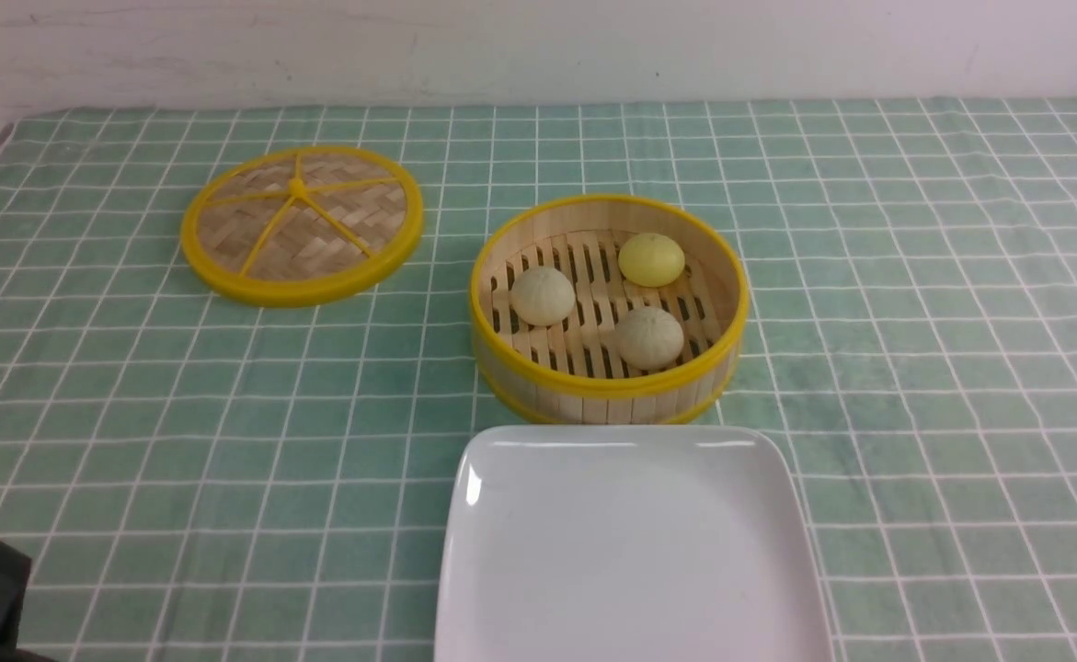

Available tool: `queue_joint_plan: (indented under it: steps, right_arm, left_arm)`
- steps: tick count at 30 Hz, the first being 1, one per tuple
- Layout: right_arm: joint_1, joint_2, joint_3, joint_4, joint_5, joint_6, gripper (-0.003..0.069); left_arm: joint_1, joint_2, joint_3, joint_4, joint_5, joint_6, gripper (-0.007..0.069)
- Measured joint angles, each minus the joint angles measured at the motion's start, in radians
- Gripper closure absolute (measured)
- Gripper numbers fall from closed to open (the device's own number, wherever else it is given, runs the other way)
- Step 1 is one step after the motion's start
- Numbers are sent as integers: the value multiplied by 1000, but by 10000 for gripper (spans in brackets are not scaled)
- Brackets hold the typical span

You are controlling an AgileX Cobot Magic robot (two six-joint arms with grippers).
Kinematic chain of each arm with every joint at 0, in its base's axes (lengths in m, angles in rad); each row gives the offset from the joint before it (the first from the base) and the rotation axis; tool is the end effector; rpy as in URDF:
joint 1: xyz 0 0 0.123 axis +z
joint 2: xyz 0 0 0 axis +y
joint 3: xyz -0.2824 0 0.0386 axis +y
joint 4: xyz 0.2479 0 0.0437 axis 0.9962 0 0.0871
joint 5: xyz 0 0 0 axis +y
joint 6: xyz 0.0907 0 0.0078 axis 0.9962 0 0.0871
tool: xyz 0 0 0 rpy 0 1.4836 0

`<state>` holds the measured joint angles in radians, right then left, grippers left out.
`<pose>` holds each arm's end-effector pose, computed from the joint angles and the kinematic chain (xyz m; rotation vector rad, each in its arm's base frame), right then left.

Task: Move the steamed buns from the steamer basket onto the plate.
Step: Use the right arm to grab the steamed stuffed bun that is closest to it

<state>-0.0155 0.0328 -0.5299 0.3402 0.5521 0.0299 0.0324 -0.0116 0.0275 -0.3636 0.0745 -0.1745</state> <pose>0.0058 0.0159 0.3326 0.1156 1.5209 0.3786 0.0568 -0.0006 0.1981 -0.4249 1.5263 -0.4166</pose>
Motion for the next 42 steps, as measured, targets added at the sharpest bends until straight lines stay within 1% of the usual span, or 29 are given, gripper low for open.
queue_joint_plan:
  steps: [2, 6, 19, 22, 25, 26, 30, 35, 36, 37, 40, 42]
  right_arm:
    - [0, 0, 0, 2, 4, -1, 416]
    - [0, 0, 0, 3, 9, -2, 416]
    - [0, 0, 0, 4, 16, -2, 416]
    - [0, 0, 0, 26, 38, -2, 416]
    - [0, 0, -2, 73, 78, -5, 416]
    - [0, 5, -9, 97, 100, -18, 416]
    - [0, 59, -47, 173, 168, -122, 416]
    - [0, 197, -140, 311, 245, -314, 416]
    - [0, 204, -140, 316, 248, -314, 416]
    - [0, 254, -173, 354, 269, -370, 416]
    - [0, 372, -236, 412, 313, -502, 416]
    - [0, 457, -281, 439, 333, -568, 416]
  left_arm:
    - [0, 0, 0, -34, -28, 0, 221]
    - [0, 0, 0, -54, -48, 0, 221]
    - [0, 0, 0, -58, -51, 0, 221]
    - [0, 0, 0, -73, -49, 0, 221]
    - [0, 0, 0, -98, -6, 0, 221]
    - [0, 0, -1, -105, 42, 0, 221]
    - [0, 0, -57, -109, 182, 12, 221]
    - [0, 0, -222, -113, 316, 60, 221]
    - [0, 0, -229, -112, 330, 62, 221]
    - [0, 2, -278, -112, 379, 72, 221]
    - [0, 54, -381, -113, 487, 102, 221]
    - [0, 110, -442, -113, 557, 141, 221]
